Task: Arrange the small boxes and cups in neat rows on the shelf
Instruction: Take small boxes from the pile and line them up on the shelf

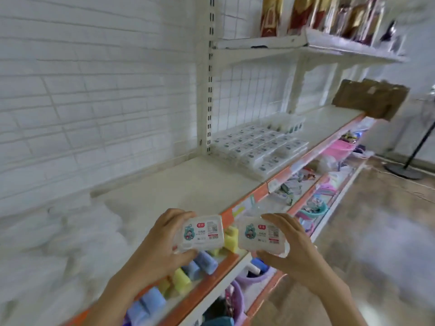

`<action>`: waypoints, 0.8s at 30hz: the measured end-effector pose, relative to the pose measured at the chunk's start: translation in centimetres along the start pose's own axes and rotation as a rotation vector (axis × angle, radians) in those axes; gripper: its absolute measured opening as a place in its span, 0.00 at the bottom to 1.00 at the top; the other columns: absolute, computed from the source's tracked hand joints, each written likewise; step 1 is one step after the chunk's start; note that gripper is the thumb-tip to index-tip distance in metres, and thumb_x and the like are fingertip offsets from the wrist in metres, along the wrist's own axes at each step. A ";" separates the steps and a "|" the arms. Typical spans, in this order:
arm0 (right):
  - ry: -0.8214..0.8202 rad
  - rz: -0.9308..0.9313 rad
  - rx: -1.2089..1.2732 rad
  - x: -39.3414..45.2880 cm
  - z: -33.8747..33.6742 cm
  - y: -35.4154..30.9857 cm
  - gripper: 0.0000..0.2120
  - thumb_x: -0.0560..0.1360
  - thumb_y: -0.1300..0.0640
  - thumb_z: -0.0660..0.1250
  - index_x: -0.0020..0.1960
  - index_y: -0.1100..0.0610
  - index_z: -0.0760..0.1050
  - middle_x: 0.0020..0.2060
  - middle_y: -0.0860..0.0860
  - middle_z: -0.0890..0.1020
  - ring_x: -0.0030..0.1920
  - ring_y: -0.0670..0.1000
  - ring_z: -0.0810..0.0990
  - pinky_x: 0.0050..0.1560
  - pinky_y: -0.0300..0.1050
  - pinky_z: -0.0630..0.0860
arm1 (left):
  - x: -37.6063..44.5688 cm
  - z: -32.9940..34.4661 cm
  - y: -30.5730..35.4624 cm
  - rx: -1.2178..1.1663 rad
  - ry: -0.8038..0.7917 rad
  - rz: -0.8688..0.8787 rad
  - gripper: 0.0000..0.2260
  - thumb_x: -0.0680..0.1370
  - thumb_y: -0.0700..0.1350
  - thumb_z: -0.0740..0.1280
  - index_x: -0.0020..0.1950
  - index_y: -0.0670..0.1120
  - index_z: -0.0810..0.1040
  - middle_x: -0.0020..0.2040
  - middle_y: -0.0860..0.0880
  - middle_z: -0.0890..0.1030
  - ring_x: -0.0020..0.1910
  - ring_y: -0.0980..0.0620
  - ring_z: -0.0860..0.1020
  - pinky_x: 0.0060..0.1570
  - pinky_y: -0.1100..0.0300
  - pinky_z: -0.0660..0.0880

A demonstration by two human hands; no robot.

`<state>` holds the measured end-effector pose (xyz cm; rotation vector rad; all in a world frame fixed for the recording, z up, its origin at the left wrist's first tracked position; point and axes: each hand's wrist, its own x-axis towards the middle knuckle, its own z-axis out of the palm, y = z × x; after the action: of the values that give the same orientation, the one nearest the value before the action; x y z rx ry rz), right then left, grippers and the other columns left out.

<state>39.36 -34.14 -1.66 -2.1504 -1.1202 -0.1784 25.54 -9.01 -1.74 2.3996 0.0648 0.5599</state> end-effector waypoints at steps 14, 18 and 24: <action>0.104 0.355 -0.140 -17.6 -13.4 13.4 0.35 0.58 0.34 0.64 0.63 0.45 0.68 0.55 0.32 0.66 0.57 0.42 0.64 0.54 0.26 0.61 | 6.4 22.7 13.7 -0.157 -0.258 0.141 0.30 0.58 0.57 0.65 0.60 0.58 0.67 0.54 0.63 0.67 0.56 0.66 0.65 0.52 0.78 0.62; 0.134 0.424 -0.116 -19.0 -15.4 16.5 0.32 0.58 0.36 0.64 0.61 0.40 0.64 0.55 0.31 0.65 0.57 0.42 0.65 0.53 0.23 0.60 | 8.8 26.9 15.4 -0.158 -0.337 0.176 0.31 0.58 0.60 0.64 0.61 0.58 0.67 0.54 0.64 0.66 0.56 0.63 0.66 0.54 0.74 0.64; 0.161 0.461 -0.121 -18.0 -17.4 23.3 0.30 0.59 0.37 0.66 0.60 0.41 0.67 0.56 0.31 0.67 0.60 0.39 0.65 0.54 0.22 0.61 | 14.3 32.4 16.6 -0.205 -0.397 0.178 0.29 0.61 0.53 0.70 0.61 0.59 0.66 0.54 0.61 0.67 0.56 0.63 0.68 0.48 0.74 0.71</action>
<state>49.29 -66.24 -8.17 -2.3901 -0.5141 -0.2066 50.19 -38.59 -8.33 2.2816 -0.3641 0.1505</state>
